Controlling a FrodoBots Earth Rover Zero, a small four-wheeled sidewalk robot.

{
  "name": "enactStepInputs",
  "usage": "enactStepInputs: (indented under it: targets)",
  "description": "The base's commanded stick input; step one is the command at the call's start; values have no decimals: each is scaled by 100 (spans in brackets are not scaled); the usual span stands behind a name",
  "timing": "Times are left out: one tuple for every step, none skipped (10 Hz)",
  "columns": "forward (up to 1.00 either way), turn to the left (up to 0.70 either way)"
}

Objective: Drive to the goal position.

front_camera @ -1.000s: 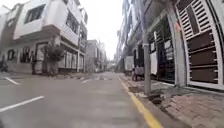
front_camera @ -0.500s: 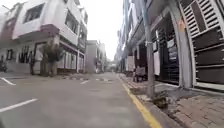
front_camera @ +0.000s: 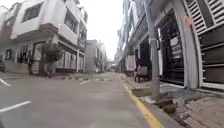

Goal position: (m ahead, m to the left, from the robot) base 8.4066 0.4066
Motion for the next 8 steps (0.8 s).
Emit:
enactStepInputs:
  targets:
    - [49, 0]
    - [49, 0]
    - [49, 0]
    - [49, 0]
    - [49, 0]
    - [49, 0]
    - [49, 0]
    - [49, 0]
